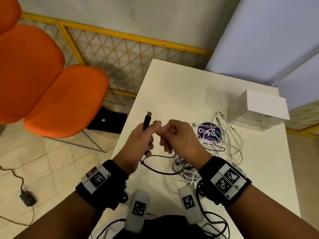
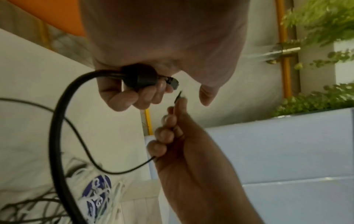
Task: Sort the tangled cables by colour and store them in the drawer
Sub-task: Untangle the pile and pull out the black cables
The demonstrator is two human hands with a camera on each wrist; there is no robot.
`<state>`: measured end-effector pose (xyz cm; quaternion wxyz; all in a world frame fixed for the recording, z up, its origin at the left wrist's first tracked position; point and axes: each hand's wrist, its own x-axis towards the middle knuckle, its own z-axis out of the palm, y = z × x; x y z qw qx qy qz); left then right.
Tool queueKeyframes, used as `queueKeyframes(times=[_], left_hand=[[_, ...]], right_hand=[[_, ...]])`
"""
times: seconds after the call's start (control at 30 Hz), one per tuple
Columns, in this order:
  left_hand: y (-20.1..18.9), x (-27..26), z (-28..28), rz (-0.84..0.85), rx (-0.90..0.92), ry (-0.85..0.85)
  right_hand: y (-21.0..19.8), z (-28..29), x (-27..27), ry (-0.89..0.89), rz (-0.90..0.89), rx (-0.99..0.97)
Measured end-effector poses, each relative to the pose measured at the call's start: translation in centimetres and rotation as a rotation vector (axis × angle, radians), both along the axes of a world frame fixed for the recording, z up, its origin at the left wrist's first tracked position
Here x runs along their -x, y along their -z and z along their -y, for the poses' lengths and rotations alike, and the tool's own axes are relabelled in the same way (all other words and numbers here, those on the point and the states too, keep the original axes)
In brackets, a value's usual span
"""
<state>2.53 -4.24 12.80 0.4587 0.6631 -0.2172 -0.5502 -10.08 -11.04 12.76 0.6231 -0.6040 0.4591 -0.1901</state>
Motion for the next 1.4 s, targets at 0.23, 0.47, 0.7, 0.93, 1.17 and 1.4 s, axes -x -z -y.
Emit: queueKeyframes(times=[0.23,0.47,0.7,0.93,1.17,1.4], left_hand=[[-1.8,5.0,4.0,-0.042,0.074,0.124],[-2.8,4.9,6.9,0.059,0.13,0.009],[-3.4,3.3,8.1,-0.503,0.218,-0.242],[-3.4,1.3,8.1,-0.54,0.227,-0.218],[-3.4,1.9,4.9,-0.483,0.082,0.033],[-2.8,1.4,1.9,-0.418,-0.195,0.119]], right_hand=[[-3.2,0.2,2.7,0.208,-0.011,0.114],[-3.7,0.6,5.8,0.098,-0.08,0.265],[-2.4,1.2,11.6,-0.127,-0.189,0.328],[2.4,0.8,16.6,-0.198,-0.239,0.234],[4.1,0.9,17.7,-0.368,-0.365,0.056],[6.7,4.6,13.3,-0.372,-0.605,0.272]])
